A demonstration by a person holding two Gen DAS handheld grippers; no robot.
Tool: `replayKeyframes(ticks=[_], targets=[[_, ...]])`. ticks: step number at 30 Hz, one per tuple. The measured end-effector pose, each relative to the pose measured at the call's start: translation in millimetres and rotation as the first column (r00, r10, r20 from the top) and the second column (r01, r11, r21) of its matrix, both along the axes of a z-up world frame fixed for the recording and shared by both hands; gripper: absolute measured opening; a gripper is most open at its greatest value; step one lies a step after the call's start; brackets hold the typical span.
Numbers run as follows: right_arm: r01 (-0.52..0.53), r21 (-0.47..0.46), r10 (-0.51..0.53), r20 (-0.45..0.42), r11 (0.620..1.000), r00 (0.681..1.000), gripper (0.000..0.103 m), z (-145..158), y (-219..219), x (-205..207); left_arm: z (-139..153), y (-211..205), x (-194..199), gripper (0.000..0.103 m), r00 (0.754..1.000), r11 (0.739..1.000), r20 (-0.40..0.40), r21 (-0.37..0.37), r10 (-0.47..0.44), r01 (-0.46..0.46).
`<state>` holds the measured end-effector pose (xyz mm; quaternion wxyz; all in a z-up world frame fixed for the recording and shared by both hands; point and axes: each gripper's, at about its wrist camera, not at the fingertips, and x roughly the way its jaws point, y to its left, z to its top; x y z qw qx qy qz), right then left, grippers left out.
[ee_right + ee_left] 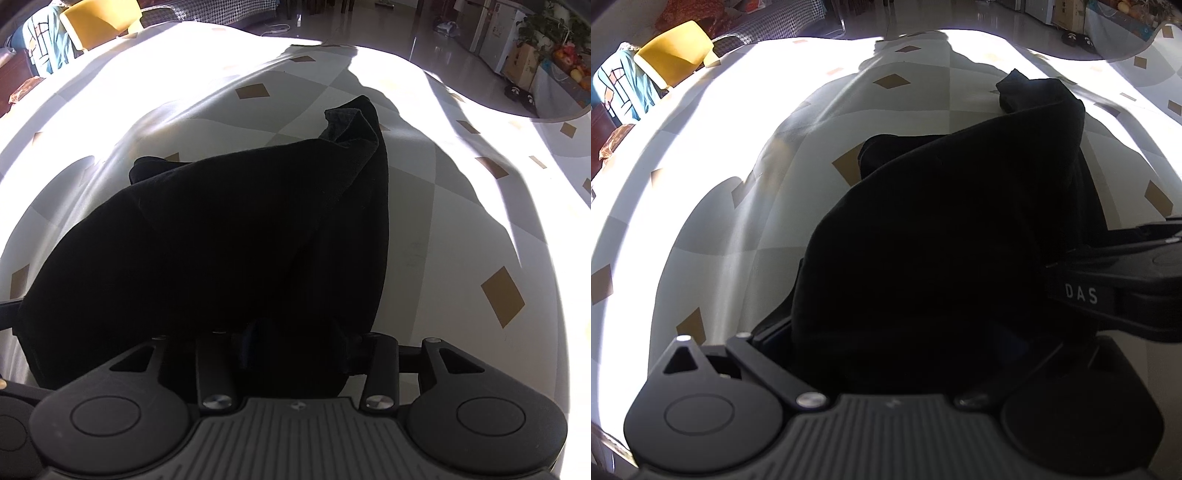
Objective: Fold clothes
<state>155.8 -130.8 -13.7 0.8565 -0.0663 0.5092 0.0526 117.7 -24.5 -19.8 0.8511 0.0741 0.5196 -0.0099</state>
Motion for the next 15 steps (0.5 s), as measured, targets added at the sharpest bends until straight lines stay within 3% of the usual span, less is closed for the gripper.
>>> replayKeyframes(ticks=[11, 15], targets=[[0.039, -0.013, -0.040, -0.026, 0.999, 0.999, 0.048, 3.3, -23.5, -17.6, 10.0, -8.8, -7.2, 0.103, 0.999, 0.999, -0.001, -0.022, -0.033, 0.033], [0.058, 0.002, -0.058, -0.042, 0.998, 0.997, 0.050, 4.9, -32.0, -22.1, 4.5, 62.9, 65.0, 0.103, 0.999, 0.999, -0.010, -0.027, -0.039, 0.038]])
